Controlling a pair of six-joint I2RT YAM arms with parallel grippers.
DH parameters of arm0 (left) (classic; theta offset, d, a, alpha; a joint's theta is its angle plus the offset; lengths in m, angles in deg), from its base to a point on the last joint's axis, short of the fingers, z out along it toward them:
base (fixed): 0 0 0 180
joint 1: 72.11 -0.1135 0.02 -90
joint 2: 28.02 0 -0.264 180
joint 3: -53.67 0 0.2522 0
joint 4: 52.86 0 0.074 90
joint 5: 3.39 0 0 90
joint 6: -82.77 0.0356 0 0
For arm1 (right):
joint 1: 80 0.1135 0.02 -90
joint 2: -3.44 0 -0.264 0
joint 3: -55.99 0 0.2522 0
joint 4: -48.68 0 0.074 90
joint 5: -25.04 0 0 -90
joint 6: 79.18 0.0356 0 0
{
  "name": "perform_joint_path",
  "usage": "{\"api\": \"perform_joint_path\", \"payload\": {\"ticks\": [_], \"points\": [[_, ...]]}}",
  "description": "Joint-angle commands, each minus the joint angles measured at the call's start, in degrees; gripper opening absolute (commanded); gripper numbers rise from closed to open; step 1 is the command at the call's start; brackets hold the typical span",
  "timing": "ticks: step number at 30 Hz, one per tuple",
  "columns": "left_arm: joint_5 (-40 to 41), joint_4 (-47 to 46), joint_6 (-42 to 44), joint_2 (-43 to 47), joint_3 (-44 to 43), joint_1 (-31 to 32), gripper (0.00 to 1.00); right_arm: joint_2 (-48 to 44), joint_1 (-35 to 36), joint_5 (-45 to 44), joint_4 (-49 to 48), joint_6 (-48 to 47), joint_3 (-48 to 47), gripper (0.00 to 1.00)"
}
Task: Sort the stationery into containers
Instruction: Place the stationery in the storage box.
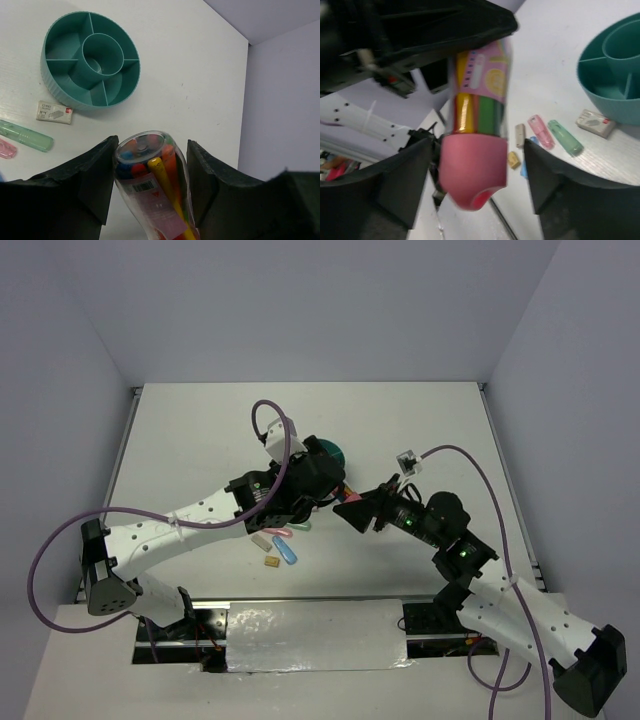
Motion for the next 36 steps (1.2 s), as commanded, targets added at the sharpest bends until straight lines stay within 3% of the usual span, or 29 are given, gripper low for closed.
{"api": "perform_joint_path", "payload": {"ticks": [1, 3, 6, 7, 9, 11, 12, 14, 15, 16, 17, 20, 24, 25, 26, 28, 32, 33, 36], "points": [[0.4, -4.2, -0.1, 1.0, -0.5, 0.3, 0.0, 1.9, 1.1, -6.3, -3.3, -1.3, -1.9, 0.75], [0.6, -3.6, -0.5, 1.2, -0.2, 0.2, 0.0, 2.7, 1.2, -7.2, -4.1, -1.5, -2.0, 0.62], [0.5, -3.8, -0.2, 1.7, 0.6, 0.2, 0.0, 3.2, 1.6, -7.8, -3.5, -2.7, -2.9, 0.28], [0.6, -3.6, -0.1, 1.8, 0.8, 0.2, 0.0, 2.9, 1.6, -8.0, -2.8, -3.2, -3.4, 0.12], [0.8, -3.0, -0.3, 2.1, 1.5, 0.2, 0.0, 2.1, 1.6, -8.7, -0.3, -4.7, -4.7, 0.0], [1.2, -2.6, 0.3, 2.7, 2.9, 0.2, 0.02, 1.0, 1.6, -8.6, 4.6, -7.2, -7.5, 0.0], [1.2, -2.6, 0.5, 2.8, 3.5, 0.1, 0.09, 0.7, 1.6, -8.6, 6.8, -8.2, -8.8, 0.0], [0.9, -3.6, 1.8, 3.3, 5.6, 0.1, 0.39, 0.9, 1.6, -8.2, 15.5, -12.0, -13.7, 0.0], [0.6, -4.7, 4.7, 3.5, 6.5, 0.1, 0.76, 1.7, 1.6, -7.9, 18.4, -13.5, -15.4, 0.0], [0.2, -5.7, 6.7, 4.1, 7.2, 0.1, 0.92, 2.4, 1.6, -7.3, 21.7, -15.3, -17.2, 0.0], [-1.3, -8.7, 9.1, 4.4, 8.4, 0.1, 0.99, 3.0, 1.5, -7.1, 27.8, -18.4, -20.6, 0.0], [-5.7, -16.6, 29.1, 6.3, 9.6, -0.1, 0.99, 4.5, 1.6, -6.1, 37.0, -24.1, -24.6, 0.0], [-10.9, -18.4, 42.5, 11.3, 10.2, -2.0, 0.99, 2.5, 1.6, -5.7, 42.5, -28.1, -26.7, 0.0], [-15.0, -20.3, 45.8, 15.2, 12.5, -2.8, 0.99, 2.3, 1.5, -4.7, 44.2, -30.1, -27.7, 0.0], [-25.6, -24.3, 51.6, 17.2, 13.8, -5.2, 0.99, 2.1, 1.6, -1.5, 45.3, -31.5, -28.4, 0.0], [-37.4, -28.0, 58.5, 22.9, 17.8, -8.1, 0.99, 2.2, 1.6, 3.8, 47.9, -35.0, -30.6, 0.0], [-57.4, -34.4, 65.9, 30.3, 24.4, -8.6, 0.99, 2.4, 1.4, 8.2, 49.8, -38.7, -33.1, 0.0], [-65.7, -36.1, 66.9, 32.0, 26.4, -8.6, 0.99, 2.8, 1.6, 10.9, 50.5, -41.2, -33.6, 0.0], [-77.5, -40.5, 70.0, 33.5, 29.4, -8.6, 0.99, 4.8, 1.5, 14.0, 54.2, -43.9, -36.7, 0.0]]}}
